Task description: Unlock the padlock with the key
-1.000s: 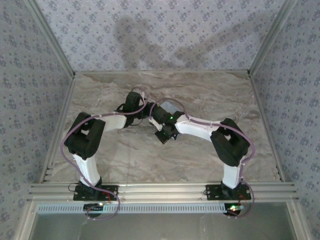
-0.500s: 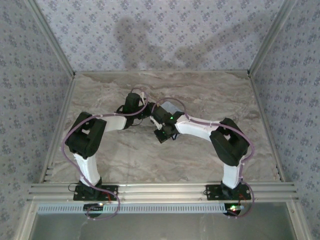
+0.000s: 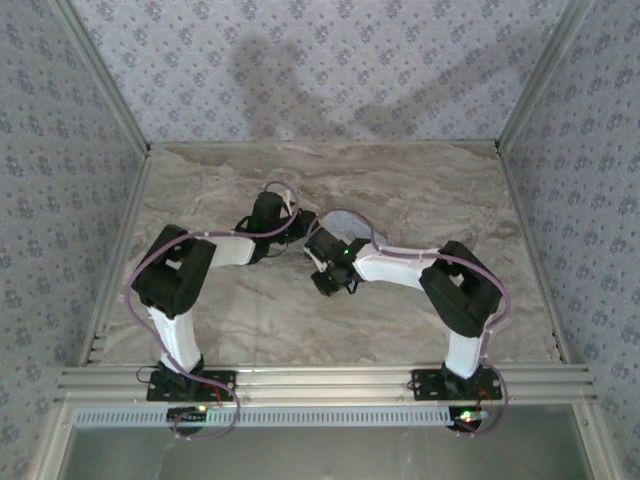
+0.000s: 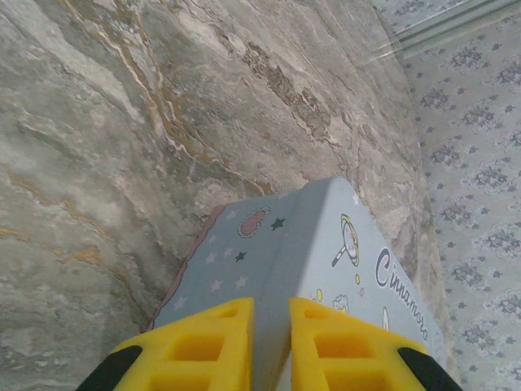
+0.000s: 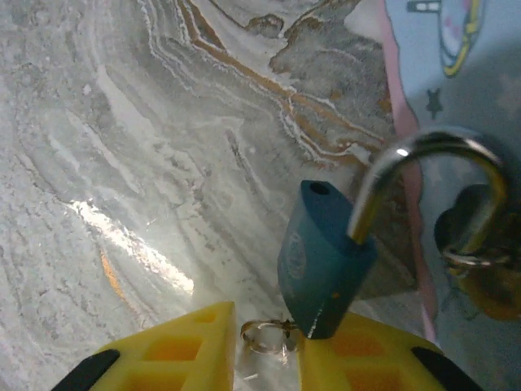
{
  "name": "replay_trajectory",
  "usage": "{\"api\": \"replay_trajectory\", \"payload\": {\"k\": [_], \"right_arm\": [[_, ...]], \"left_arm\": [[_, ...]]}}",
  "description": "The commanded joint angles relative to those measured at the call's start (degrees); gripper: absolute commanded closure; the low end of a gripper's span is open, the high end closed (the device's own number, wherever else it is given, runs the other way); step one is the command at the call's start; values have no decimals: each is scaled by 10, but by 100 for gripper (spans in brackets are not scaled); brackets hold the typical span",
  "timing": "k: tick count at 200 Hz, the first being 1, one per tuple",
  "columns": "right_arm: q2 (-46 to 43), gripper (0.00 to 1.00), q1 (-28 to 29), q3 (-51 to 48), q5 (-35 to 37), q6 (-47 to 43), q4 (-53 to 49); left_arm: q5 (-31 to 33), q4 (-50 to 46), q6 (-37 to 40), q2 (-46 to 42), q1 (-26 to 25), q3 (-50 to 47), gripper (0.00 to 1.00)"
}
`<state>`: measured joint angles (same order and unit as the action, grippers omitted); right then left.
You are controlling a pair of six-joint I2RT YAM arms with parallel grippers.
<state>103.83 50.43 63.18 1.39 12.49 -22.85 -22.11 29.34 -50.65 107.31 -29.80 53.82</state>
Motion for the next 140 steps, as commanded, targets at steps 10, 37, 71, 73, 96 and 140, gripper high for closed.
{"api": "replay_trajectory", "payload": {"k": [10,37,71,73,96,140], "right_arm": [[-26,72,12,-6,8,21,17],[-24,89,18,9,28,25,0],[-14,99,30,35,55,19,-16],[-14,99,31,37,58,19,-16],[-18,100,34,47,88,25,-17],[-4,100,45,103,98,98,-77]], "left_arm": [[-5,-60,-11,19,-10,-20,82],[-5,-59,-12,18,-10,-21,82],[-7,-57,-14,18,-11,-23,82],[-8,-56,-15,18,-11,-24,82],[-9,-51,-18,17,-14,-28,82],[-8,-45,-24,16,-18,-33,82]]}}
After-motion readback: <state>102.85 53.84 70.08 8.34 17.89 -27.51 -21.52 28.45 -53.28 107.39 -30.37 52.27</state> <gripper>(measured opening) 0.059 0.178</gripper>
